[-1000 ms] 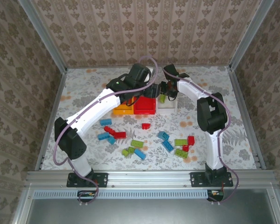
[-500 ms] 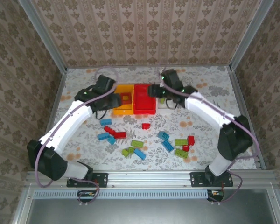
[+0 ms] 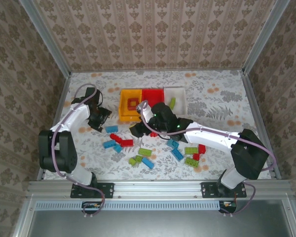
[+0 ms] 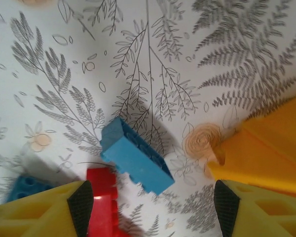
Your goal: Sort the legos into containers by color
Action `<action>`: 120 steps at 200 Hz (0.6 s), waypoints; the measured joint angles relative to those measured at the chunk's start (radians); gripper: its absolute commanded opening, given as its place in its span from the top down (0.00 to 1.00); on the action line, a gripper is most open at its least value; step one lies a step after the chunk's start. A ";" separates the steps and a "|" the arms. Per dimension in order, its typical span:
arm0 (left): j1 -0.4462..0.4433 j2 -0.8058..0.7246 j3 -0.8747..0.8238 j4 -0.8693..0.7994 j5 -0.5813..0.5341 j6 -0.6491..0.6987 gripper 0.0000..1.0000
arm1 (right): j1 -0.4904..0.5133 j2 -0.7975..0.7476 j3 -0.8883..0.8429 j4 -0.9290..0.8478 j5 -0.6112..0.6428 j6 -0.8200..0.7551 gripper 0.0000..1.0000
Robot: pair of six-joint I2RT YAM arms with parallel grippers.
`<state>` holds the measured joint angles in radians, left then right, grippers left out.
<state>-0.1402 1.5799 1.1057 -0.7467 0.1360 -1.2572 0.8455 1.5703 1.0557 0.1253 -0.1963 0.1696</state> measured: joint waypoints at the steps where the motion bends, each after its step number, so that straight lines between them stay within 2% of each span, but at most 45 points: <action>1: 0.000 0.001 -0.001 0.002 0.002 -0.003 0.30 | 0.000 0.000 0.000 0.000 0.000 0.000 0.19; 65: 0.010 0.075 -0.056 0.075 0.069 -0.179 0.36 | 0.000 0.000 0.000 0.006 0.001 -0.011 0.19; 120: 0.010 0.120 -0.111 0.136 0.085 -0.230 0.62 | 0.000 0.000 0.000 0.006 0.001 -0.010 0.20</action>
<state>-0.1299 1.7000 0.9947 -0.6106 0.2211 -1.4876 0.8455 1.5707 1.0557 0.1310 -0.1951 0.1593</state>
